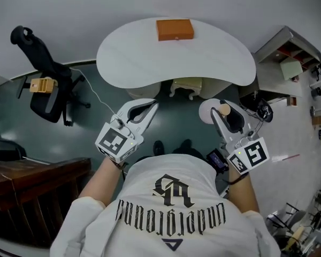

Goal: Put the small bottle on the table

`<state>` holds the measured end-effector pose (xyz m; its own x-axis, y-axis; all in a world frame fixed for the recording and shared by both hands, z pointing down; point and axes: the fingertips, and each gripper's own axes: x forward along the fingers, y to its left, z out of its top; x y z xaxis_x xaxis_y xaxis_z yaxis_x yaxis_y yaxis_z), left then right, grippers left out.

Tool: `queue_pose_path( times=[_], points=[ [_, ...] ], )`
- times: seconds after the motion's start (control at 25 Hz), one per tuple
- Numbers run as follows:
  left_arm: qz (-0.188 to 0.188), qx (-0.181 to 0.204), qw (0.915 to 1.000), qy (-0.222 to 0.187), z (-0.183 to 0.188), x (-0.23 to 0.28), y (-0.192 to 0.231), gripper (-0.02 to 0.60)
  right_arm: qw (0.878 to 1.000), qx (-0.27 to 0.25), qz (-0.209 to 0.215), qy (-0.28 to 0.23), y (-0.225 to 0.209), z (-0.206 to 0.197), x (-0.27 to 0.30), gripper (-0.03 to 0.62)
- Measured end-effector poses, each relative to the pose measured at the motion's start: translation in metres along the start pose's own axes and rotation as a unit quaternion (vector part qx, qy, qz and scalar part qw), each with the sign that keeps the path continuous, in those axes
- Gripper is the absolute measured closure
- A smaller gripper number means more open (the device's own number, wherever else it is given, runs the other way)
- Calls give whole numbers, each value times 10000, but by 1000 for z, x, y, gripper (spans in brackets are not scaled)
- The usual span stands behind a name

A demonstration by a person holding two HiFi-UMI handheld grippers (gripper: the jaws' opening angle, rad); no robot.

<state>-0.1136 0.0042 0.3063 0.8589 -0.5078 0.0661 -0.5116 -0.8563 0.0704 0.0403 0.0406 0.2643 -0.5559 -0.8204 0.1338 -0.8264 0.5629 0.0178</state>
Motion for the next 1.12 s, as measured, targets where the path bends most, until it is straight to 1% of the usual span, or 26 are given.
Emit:
queue_pose_path(
  times=[0.36, 0.76, 1.12],
  points=[
    [209, -77, 9996, 143, -12, 11, 40, 574, 9996, 38, 269, 42, -19, -12, 53, 456],
    [543, -120, 9982, 212, -19, 45, 90, 574, 9980, 4, 625, 111, -66, -16, 115, 456],
    [836, -264, 9956, 322, -21, 100, 132, 574, 9944, -26, 1034, 225, -124, -24, 170, 456]
  ],
)
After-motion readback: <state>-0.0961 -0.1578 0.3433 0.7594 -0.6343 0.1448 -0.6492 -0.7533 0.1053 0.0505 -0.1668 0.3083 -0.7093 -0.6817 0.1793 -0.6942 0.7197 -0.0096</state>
